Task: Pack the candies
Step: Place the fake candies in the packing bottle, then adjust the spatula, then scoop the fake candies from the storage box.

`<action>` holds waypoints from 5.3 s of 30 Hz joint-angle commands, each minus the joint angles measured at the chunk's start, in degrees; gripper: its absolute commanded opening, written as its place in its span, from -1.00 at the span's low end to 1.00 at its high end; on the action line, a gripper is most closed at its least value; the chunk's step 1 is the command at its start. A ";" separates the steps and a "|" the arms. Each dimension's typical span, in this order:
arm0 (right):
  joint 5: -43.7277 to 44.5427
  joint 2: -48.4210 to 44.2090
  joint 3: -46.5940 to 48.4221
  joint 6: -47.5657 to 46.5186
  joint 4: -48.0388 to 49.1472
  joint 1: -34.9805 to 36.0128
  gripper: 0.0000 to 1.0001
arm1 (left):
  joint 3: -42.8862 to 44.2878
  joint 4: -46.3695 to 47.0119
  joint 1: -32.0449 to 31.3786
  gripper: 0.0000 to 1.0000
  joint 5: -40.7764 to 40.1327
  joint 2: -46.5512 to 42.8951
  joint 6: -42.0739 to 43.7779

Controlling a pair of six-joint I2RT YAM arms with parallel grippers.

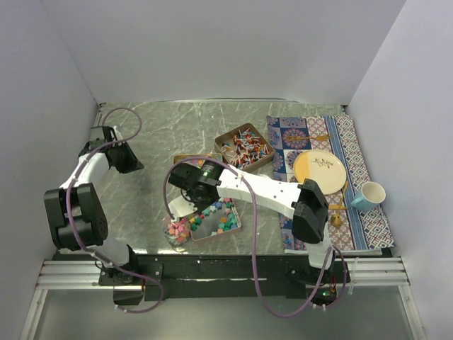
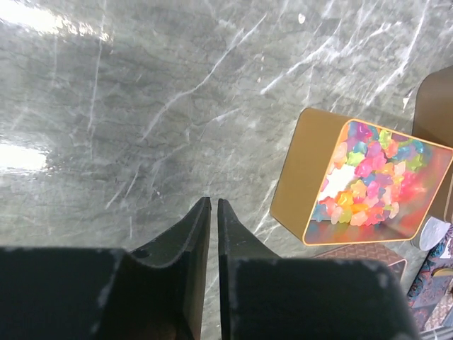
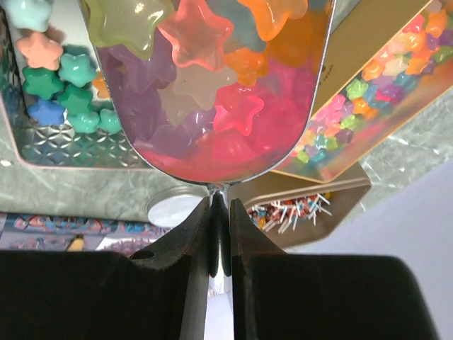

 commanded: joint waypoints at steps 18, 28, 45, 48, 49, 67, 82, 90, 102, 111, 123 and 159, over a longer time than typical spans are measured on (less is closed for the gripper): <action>21.13 2.82 6.12 -1.32 -3.92 6.38 -1.00 | -0.42 2.55 0.84 -0.61 -0.30 -7.23 -1.40; 26.22 3.53 4.54 -2.20 -4.80 8.92 -1.00 | 0.11 2.73 1.02 -0.61 -0.39 -6.26 -1.49; 37.39 5.20 4.27 -6.06 -0.85 10.42 -1.00 | -1.74 3.35 1.10 -0.57 -1.27 -9.78 -1.40; 38.62 4.59 4.27 -8.17 0.12 10.51 -1.00 | -1.65 3.43 1.02 -0.53 -1.18 -9.34 -1.48; 38.97 4.49 3.93 -9.31 0.73 10.51 -1.00 | -1.56 3.35 1.02 -0.53 -1.18 -9.08 -1.48; 41.35 3.26 8.19 -11.97 -3.02 11.48 -1.00 | 2.66 1.06 1.10 -0.51 1.54 -3.10 -2.01; 25.91 10.29 25.60 0.33 -6.64 -9.09 -1.00 | -12.00 17.82 1.02 -0.48 31.17 -18.29 -4.80; 16.91 12.49 26.79 4.83 -4.02 -10.93 -1.00 | -14.22 28.32 -0.47 -0.44 45.74 -12.43 -13.80; 15.60 16.45 32.13 8.17 -3.83 -10.94 -1.00 | -9.31 26.39 -6.28 -0.53 44.53 -4.43 -13.01; 9.62 10.30 30.21 8.26 -2.43 -9.62 -1.00 | -5.61 22.33 -6.19 -0.57 39.33 2.96 -12.30; 4.44 10.64 28.88 11.42 -2.77 -11.37 -1.00 | 0.70 18.91 -2.86 -0.54 39.69 0.17 -11.50; 27.81 31.56 33.89 -4.48 -3.13 -14.72 -1.00 | -9.04 18.20 -6.80 -0.98 17.80 10.43 -14.31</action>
